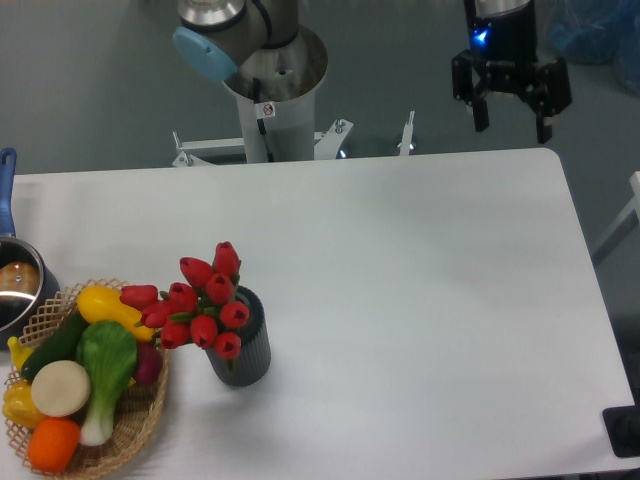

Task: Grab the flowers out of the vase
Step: 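Open the gripper and begin moving it toward the tulip vase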

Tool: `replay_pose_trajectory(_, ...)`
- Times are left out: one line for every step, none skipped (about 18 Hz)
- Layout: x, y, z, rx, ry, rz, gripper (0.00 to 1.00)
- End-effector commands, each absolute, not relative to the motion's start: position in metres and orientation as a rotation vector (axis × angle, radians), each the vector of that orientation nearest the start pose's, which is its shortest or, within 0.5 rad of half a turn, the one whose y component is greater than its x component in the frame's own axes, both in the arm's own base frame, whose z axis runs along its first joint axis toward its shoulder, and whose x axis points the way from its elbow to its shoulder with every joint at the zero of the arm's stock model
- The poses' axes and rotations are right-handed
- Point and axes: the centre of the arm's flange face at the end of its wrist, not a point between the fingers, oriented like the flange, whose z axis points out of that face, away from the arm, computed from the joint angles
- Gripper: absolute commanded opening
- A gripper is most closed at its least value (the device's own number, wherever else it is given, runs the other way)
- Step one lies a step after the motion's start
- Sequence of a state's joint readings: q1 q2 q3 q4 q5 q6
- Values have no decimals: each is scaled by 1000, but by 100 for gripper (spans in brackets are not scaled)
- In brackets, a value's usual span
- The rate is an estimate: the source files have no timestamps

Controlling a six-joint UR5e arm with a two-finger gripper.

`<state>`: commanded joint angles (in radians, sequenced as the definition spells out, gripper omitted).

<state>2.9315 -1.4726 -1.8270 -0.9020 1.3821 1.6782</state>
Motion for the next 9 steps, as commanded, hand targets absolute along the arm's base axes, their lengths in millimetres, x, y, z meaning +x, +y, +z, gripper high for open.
replay_pose_trajectory(-438,250,487,-2791,521,728,100)
replay_pose_trajectory(-437,251,489,-2789,523,732,100)
replay_pose_trajectory(-437,252,490,-2789,523,734,100)
replay_pose_trajectory(-437,252,491,-2788,523,735,100)
replay_pose_trajectory(-436,253,490,-2788,523,733,100)
replay_pose_trajectory(-437,253,488,-2782,520,726,100)
replay_pose_trajectory(-436,255,488,-2762,503,714,100)
replay_pose_trajectory(-436,257,486,-2731,469,692,100)
replay_pose_trajectory(-436,258,484,-2700,416,667,100)
